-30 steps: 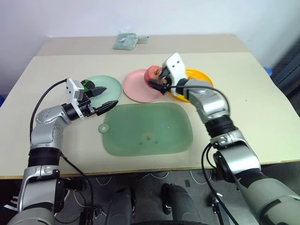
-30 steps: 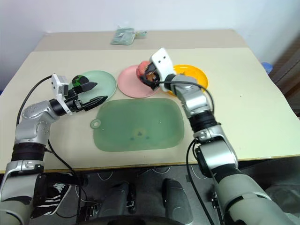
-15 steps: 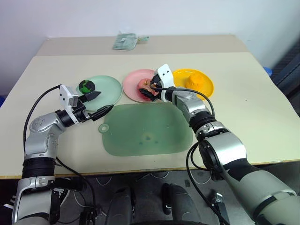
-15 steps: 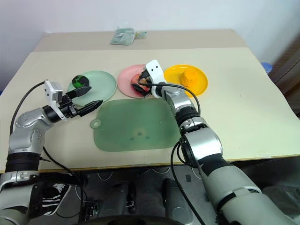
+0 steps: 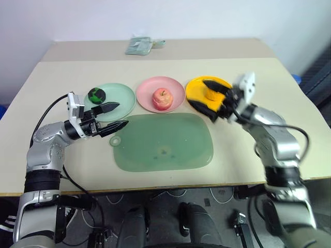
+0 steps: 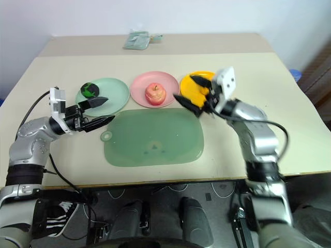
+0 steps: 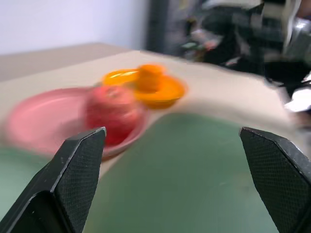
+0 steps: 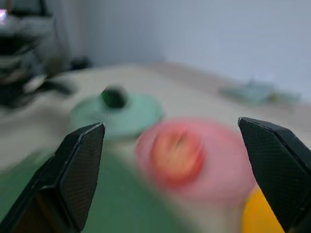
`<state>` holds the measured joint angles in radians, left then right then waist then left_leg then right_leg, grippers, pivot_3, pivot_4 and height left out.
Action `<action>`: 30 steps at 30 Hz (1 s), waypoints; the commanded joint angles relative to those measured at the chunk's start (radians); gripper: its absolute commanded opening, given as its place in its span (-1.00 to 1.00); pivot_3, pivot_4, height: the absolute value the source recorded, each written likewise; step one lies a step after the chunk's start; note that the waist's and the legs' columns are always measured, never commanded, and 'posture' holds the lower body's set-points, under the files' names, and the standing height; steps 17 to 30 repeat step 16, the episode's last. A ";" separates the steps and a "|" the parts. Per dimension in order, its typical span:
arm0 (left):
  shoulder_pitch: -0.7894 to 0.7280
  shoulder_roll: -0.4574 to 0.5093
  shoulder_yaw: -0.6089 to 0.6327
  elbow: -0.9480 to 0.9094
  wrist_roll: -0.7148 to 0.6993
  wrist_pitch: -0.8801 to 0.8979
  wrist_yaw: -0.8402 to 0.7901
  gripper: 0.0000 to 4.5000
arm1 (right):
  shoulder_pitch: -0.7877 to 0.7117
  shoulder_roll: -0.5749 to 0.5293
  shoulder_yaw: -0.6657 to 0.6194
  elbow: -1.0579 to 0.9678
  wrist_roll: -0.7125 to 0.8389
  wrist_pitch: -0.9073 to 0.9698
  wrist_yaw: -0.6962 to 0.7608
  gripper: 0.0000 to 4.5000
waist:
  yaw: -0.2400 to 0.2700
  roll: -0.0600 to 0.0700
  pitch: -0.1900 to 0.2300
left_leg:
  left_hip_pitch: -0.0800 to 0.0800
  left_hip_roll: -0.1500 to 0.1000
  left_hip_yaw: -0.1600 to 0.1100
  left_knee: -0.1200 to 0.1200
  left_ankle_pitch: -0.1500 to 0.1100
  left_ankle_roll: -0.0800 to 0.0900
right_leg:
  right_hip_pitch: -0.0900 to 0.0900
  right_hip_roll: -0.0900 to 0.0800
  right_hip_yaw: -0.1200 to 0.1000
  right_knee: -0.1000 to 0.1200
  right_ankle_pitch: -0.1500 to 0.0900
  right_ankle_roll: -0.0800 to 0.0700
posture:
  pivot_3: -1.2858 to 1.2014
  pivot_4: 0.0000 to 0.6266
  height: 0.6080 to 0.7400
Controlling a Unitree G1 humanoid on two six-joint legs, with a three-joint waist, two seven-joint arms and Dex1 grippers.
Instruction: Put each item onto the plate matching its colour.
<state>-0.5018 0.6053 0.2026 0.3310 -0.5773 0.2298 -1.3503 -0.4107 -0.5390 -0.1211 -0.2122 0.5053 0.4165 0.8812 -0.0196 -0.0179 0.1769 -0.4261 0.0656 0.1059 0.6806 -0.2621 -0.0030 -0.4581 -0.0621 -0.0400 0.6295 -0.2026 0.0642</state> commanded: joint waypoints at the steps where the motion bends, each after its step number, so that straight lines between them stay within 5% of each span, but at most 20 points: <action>1: -0.052 0.005 -0.022 0.023 -0.030 0.026 -0.100 1.00 | 0.143 -0.115 -0.116 -0.224 0.100 0.068 0.043 0.98 | 0.005 0.000 0.000 | 0.000 0.000 0.000 0.000 0.000 0.000 | 0.000 0.000 0.000 0.000 0.000 0.000 | 0.03 -0.52 1.00; 10: -0.117 0.000 -0.100 0.134 0.018 0.032 -0.244 1.00 | 0.504 -0.260 -0.306 -0.425 0.139 0.084 0.078 0.98 | 0.009 -0.001 -0.001 | 0.000 0.000 -0.002 0.001 0.000 0.000 | 0.002 0.001 0.000 -0.001 -0.001 -0.002 | 0.03 -0.52 1.00; 30: -0.087 -0.020 -0.088 0.079 0.002 0.046 -0.216 1.00 | 0.496 -0.266 -0.290 -0.423 0.149 0.088 0.050 0.98 | 0.010 -0.002 -0.001 | 0.000 0.000 -0.002 0.002 0.000 0.000 | 0.002 0.000 0.000 -0.001 -0.002 -0.002 | 0.03 -0.52 1.00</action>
